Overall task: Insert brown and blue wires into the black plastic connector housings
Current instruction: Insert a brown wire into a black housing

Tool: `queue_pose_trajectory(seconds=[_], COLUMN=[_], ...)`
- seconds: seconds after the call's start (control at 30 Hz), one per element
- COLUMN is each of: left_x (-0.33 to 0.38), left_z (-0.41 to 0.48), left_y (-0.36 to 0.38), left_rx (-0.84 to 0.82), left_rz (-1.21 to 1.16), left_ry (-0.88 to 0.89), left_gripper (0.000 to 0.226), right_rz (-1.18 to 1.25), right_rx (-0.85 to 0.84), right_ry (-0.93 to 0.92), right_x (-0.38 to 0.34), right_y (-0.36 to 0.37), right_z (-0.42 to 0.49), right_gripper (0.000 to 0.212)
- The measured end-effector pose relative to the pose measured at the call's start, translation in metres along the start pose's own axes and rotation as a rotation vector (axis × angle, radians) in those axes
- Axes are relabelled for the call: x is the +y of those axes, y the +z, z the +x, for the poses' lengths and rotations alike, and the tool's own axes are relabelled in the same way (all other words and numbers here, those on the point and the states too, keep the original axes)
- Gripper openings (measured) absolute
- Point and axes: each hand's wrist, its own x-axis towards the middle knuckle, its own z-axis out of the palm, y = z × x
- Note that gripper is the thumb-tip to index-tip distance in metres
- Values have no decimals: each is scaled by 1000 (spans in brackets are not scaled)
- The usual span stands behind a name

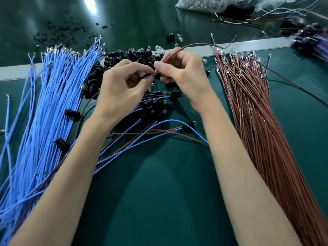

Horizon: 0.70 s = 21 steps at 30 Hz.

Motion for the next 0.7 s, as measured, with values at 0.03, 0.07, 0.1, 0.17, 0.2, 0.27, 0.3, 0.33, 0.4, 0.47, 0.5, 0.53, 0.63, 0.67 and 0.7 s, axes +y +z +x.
queue_pose_trajectory(seconds=[0.03,0.07,0.1,0.17,0.2,0.27,0.3,0.33,0.4,0.47,0.5,0.53,0.63,0.67,0.7], left_x=[-1,-2,-3,-4,-5,-5,-5,-4,-2,2,4,5,4,2,1], left_z=[0,-1,-1,-2,-2,-2,-3,-3,-4,-4,-4,-4,-4,-3,-3], left_y=[0,1,1,3,4,6,7,9,13,18,18,18,12,11,9], left_rx=[6,15,27,51,65,99,121,148,196,211,200,177,84,58,40], left_rz=[14,34,62,131,157,177,169,142,17,-170,-247,-298,-362,-371,-379], left_ry=[13,32,55,107,129,149,141,116,8,-119,-164,-193,-224,-231,-239], left_gripper=[13,12,13,15,15,15,14,14,10,10,9,7,7,14,21], right_rz=[-11,-25,-39,-48,-37,11,44,82,165,214,211,191,118,105,95], right_rx=[1,2,3,6,11,34,47,59,80,106,118,127,160,175,187], right_ry=[11,22,31,47,57,80,90,95,92,77,69,61,56,55,54], right_x=[1,1,2,2,1,0,-1,-2,-3,-3,-3,-3,-1,-1,-1], right_y=[0,0,0,1,2,3,4,5,8,10,11,12,11,10,9], right_z=[0,1,1,2,2,3,3,3,2,2,2,2,1,2,3], right_gripper=[19,19,18,18,19,19,18,17,15,16,17,18,19,18,18])
